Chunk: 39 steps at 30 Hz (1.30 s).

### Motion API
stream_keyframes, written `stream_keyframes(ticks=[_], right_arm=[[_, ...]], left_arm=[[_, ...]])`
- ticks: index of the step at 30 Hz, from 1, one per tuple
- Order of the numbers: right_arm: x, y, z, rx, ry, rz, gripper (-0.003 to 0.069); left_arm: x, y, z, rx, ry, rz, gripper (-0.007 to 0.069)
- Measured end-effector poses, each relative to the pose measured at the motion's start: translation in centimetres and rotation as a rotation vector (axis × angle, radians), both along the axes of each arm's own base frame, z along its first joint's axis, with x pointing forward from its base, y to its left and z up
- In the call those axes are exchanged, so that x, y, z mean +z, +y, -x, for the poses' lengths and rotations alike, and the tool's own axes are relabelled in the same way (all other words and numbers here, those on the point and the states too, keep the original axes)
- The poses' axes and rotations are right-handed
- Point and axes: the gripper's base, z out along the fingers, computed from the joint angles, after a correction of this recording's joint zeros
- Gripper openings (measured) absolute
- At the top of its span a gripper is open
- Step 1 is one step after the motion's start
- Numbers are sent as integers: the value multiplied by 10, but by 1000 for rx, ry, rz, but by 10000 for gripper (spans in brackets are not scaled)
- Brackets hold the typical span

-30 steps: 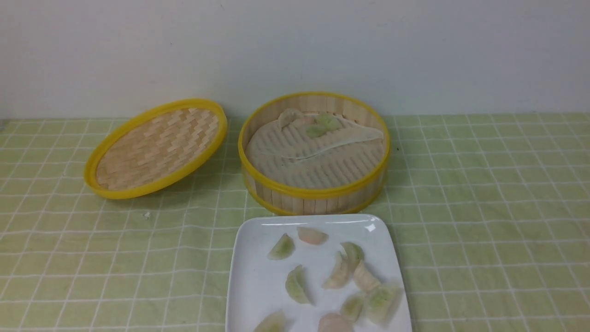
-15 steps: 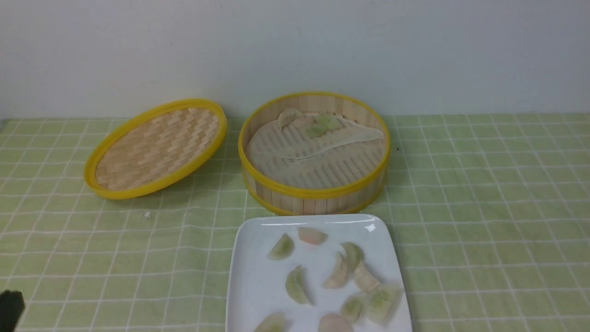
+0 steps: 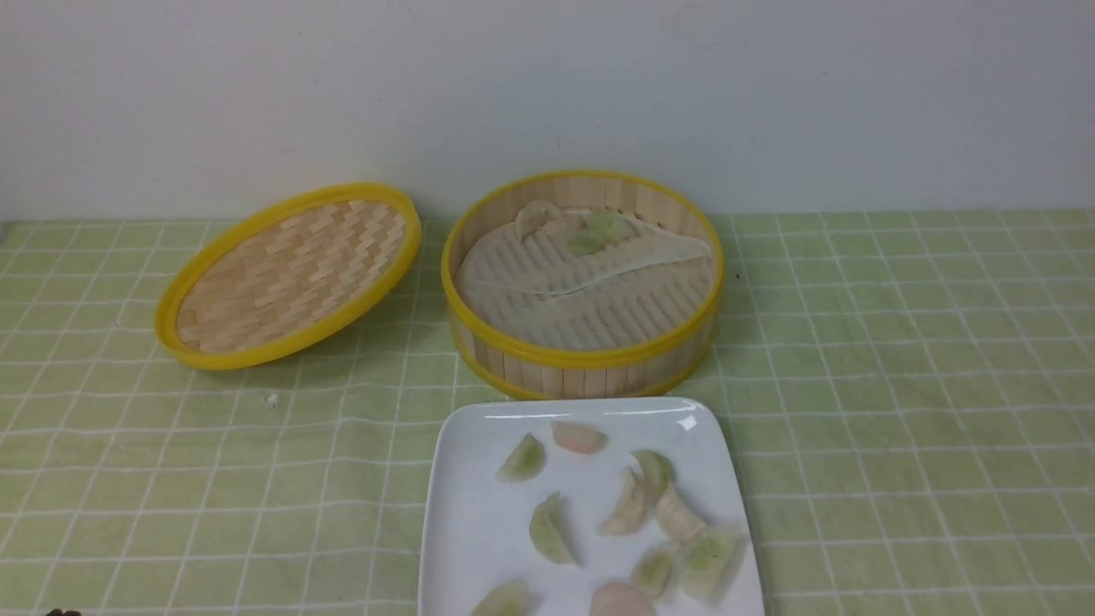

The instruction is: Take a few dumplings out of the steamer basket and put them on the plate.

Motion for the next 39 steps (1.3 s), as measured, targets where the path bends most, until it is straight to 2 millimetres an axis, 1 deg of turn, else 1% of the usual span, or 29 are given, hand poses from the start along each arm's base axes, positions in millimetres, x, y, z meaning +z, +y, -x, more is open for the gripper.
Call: stream_keyframes(ticks=[27, 30, 39], right_arm=[[0, 0, 0, -1, -2, 4, -15], [-1, 2, 0, 18, 5, 0, -15], [-16, 17, -8, 83, -35, 147, -15]], left_arm=[[0, 0, 0, 0, 0, 0, -6], [0, 0, 0, 0, 0, 0, -6], [0, 0, 0, 0, 0, 0, -6]])
